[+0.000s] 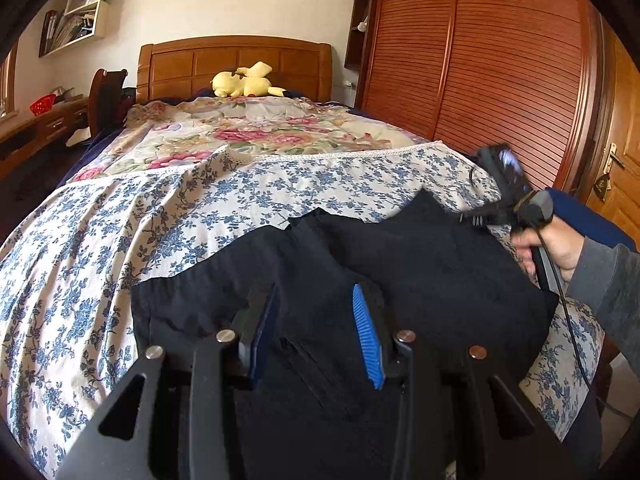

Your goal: Fold large clothes

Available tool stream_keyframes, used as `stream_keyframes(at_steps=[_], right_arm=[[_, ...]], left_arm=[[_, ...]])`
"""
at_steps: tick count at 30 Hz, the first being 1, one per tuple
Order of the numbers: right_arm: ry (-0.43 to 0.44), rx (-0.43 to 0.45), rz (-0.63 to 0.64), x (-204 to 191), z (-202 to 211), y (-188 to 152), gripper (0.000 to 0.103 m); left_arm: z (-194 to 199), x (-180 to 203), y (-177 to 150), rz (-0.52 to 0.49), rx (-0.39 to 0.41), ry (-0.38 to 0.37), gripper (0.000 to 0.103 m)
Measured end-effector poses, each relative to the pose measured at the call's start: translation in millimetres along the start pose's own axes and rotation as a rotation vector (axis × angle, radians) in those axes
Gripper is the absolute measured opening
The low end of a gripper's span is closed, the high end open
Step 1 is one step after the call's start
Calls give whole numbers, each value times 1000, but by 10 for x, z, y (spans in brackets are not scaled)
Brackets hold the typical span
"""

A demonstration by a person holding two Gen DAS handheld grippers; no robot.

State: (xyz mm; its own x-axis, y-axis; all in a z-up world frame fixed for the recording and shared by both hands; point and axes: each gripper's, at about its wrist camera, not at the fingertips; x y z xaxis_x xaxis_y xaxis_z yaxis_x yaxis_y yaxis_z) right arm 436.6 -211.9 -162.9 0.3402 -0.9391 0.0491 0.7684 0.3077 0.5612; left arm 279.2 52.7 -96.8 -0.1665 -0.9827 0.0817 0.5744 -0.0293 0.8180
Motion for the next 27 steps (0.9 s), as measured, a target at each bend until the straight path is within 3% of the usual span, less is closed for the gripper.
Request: stream_keyframes(at_steps=[3, 6, 9, 11, 21, 27], right_arm=[[-75, 93, -96, 176, 240, 47, 2], [-98, 28, -80, 194, 294, 33, 7], [-82, 57, -79, 205, 527, -75, 31], [-49, 87, -83, 209, 673, -196, 54], [53, 88, -72, -73, 1077, -1115, 61], [72, 96, -81, -163, 1184, -1379, 71]], left_arm=[[30, 33, -27, -5, -4, -22, 37], [85, 58, -64, 0, 3, -30, 37], [137, 91, -104, -7, -2, -25, 37], [166, 113, -126, -13, -2, -18, 37], [259, 235, -240, -35, -13, -13, 37], [320, 321, -318, -42, -15, -13, 37]])
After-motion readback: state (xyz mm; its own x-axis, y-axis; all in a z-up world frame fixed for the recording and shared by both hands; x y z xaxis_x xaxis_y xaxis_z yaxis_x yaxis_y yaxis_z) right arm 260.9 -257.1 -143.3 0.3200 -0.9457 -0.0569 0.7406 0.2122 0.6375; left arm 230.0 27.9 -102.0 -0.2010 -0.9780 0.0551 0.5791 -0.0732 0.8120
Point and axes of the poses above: each gripper's, at about its wrist camera, not at the fingertips, and z roughly against the way its jaws point, x to its right, y to its top, and after that the axes turned 5 degrees about y, right-handed
